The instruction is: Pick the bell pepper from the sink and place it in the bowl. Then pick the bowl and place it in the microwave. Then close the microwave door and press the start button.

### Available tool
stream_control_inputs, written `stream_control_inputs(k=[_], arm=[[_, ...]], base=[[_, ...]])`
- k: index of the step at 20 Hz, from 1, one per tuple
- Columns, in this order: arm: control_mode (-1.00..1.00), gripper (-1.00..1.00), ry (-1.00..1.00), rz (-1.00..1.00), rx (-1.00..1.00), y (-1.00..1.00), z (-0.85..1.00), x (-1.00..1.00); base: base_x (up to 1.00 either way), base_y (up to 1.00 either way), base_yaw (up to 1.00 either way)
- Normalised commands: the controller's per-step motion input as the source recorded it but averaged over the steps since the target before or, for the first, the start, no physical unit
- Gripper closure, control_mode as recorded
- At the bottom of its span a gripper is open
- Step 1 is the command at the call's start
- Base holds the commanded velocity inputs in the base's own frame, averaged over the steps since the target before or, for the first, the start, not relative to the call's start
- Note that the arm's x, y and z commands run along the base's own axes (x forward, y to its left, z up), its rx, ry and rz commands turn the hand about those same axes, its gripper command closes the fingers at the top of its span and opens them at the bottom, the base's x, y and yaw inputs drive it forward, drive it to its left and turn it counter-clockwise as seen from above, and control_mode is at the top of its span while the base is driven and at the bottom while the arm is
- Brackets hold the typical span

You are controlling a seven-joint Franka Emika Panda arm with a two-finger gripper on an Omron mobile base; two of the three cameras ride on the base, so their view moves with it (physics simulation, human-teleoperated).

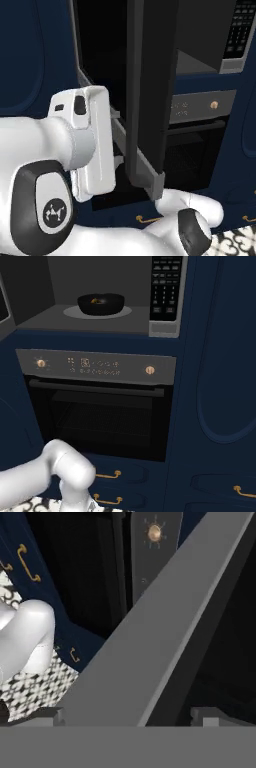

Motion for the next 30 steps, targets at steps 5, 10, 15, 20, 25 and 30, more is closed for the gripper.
stream_control_inputs(k=[5, 10, 15, 20, 25, 30], arm=[[-1.0, -1.0, -0.04, 0.0, 0.0, -1.0, -0.08, -0.31], [-1.0, -1.0, -0.04, 0.0, 0.02, -1.0, 0.53, 0.26], [-1.0, -1.0, -0.04, 0.04, 0.0, -1.0, 0.05, 0.56], [-1.0, -1.0, 0.0, 0.09, 0.0, -1.0, 0.0, 0.96], [-1.0, -1.0, 0.01, 0.13, 0.04, -1.0, 0.02, 1.0], [-1.0, -1.0, 0.03, 0.16, 0.11, -0.95, 0.16, 1.0]], base=[[0.0, 0.0, 0.0], [0.0, 0.0, 0.0], [0.0, 0.0, 0.0], [0.0, 0.0, 0.0], [0.0, 0.0, 0.0], [0.0, 0.0, 0.0]])
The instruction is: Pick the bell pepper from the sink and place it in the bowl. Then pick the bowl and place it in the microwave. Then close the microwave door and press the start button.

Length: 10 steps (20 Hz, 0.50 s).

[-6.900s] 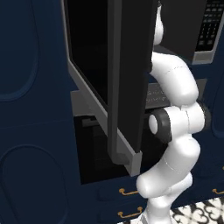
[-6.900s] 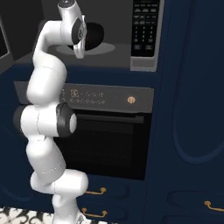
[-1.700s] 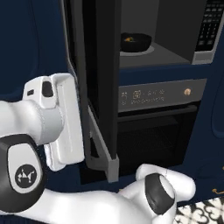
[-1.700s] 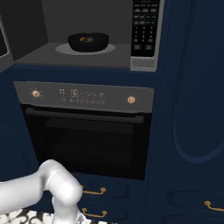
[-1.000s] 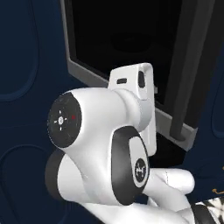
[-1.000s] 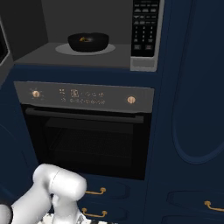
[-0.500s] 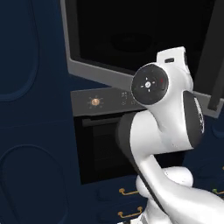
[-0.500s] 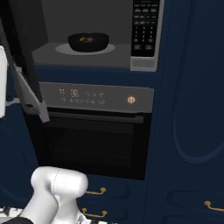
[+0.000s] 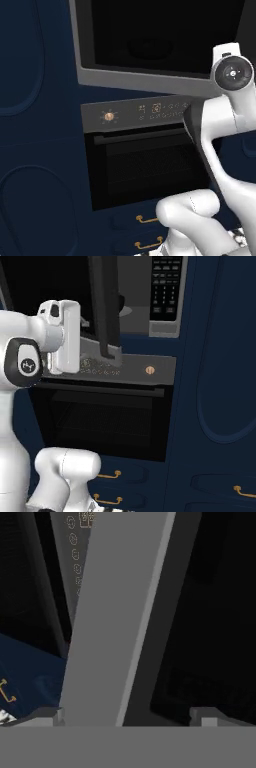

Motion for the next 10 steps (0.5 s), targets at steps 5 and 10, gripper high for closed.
stream_control_inputs(k=[5, 10], arm=[[-1.0, -1.0, 0.04, 0.1, 0.09, -0.5, 0.13, 0.99], [-1.0, -1.0, 0.02, 0.05, 0.03, -0.23, 0.0, 0.97]], base=[[0.0, 0.0, 0.0], [0.0, 0.0, 0.0]])
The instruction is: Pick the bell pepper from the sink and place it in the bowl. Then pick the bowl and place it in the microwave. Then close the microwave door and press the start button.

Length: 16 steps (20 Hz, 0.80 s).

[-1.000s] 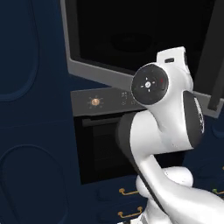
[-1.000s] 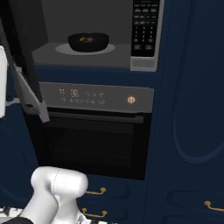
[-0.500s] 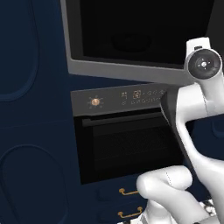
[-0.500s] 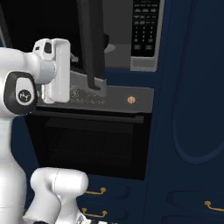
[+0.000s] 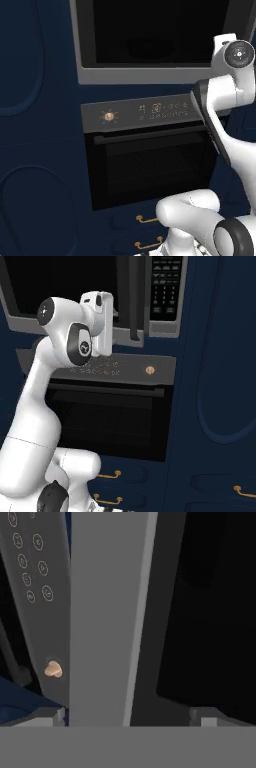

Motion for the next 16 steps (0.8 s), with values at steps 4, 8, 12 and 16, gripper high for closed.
stream_control_inputs(k=[4, 8, 12, 16], arm=[[-1.0, -1.0, 0.06, 0.03, 0.0, -0.15, -0.04, 1.0], [-1.0, -1.0, 0.08, 0.04, 0.0, -0.08, -0.08, 1.0], [-1.0, -1.0, 0.07, 0.05, 0.0, -0.03, -0.09, 1.0], [-1.0, -1.0, 0.01, 0.1, 0.03, 0.01, -0.03, 0.07]], base=[[0.0, 0.0, 0.0], [0.0, 0.0, 0.0], [0.0, 0.0, 0.0], [0.0, 0.0, 0.0]])
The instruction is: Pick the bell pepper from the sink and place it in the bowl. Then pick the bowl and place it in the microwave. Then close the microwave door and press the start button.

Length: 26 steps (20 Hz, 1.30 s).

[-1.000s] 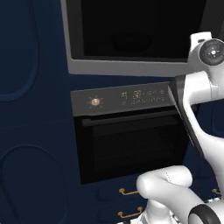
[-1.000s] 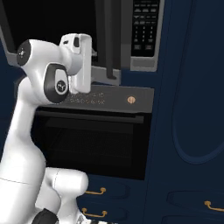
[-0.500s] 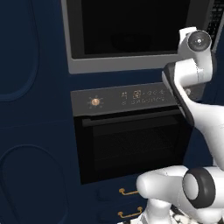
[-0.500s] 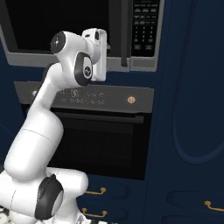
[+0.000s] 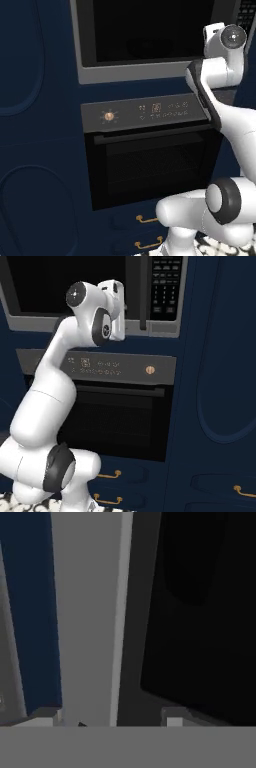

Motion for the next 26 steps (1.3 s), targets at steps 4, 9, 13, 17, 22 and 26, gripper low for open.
stream_control_inputs(k=[4, 9, 13, 17, 22, 26], arm=[[-1.0, -1.0, -0.1, 0.19, 0.05, 0.0, 0.0, -1.0], [-1.0, -1.0, -0.11, 0.26, 0.25, -0.18, 0.03, -0.98], [-1.0, -1.0, -0.16, 0.25, 0.26, -0.84, 0.22, -0.45], [-1.0, -1.0, -0.21, 0.23, 0.14, -0.57, 0.12, -0.15], [-1.0, 1.0, -0.24, 0.17, 0.0, -0.06, 0.0, 0.15], [-1.0, 1.0, -0.17, 0.01, 0.0, 0.0, 0.07, 0.61]], base=[[0.0, 0.0, 0.0], [0.0, 0.0, 0.0], [0.0, 0.0, 0.0], [0.0, 0.0, 0.0], [0.0, 0.0, 0.0], [0.0, 0.0, 0.0]])
